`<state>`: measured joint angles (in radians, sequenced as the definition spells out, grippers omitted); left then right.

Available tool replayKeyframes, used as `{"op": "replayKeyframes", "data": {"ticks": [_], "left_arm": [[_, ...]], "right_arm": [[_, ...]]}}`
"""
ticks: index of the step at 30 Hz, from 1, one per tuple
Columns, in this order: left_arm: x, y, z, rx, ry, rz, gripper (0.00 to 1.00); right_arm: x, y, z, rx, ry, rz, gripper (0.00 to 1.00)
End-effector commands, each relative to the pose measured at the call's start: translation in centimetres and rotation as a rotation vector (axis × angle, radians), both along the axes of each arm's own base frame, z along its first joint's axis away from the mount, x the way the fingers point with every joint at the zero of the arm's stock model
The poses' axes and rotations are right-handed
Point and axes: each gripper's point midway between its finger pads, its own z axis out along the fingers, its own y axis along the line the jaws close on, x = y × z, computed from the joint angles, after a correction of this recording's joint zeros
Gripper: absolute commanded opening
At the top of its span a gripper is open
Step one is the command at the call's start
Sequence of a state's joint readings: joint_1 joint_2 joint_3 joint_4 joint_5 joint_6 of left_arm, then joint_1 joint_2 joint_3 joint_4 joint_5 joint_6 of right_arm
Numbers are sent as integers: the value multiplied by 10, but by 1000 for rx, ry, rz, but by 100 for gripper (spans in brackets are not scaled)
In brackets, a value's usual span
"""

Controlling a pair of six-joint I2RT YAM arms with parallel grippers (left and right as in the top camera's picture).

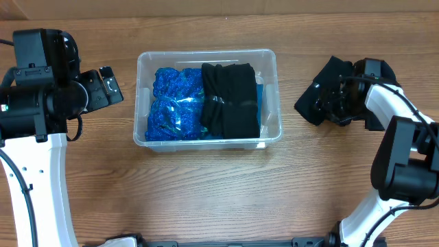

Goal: Pack container
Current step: 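Grasp a second black bundle from the pile with the right gripper, then place the second black bundle into the bin and release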

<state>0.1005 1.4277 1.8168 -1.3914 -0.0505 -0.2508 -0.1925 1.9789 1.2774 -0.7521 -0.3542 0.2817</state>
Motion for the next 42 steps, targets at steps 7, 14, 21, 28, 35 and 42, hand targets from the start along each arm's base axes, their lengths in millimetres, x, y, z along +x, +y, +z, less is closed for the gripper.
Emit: {"op": "replayKeyframes", "data": {"ticks": [7,14,21,28,35,42], "left_arm": [[1,3,1,20,-1,-6,100],[1,3,1,20,-1,-6,100],[1,3,1,20,-1,-6,100],[1,3,1,20,0,-6,100],[1,3,1,20,-1,-6,100],[1,3,1,20,-1,-6,100]], "right_arm": [[7,-35,76,-248,-192,-82,100],[4,-47,19,-228,-59,-162,100],[33,-27,-10,-87,-141,-154,84],[28,-22,60,-164,-241,-125,20],[-28,116,238,-65,-710,350,8],[-34,82,207,-281,-534,124,69]]}}
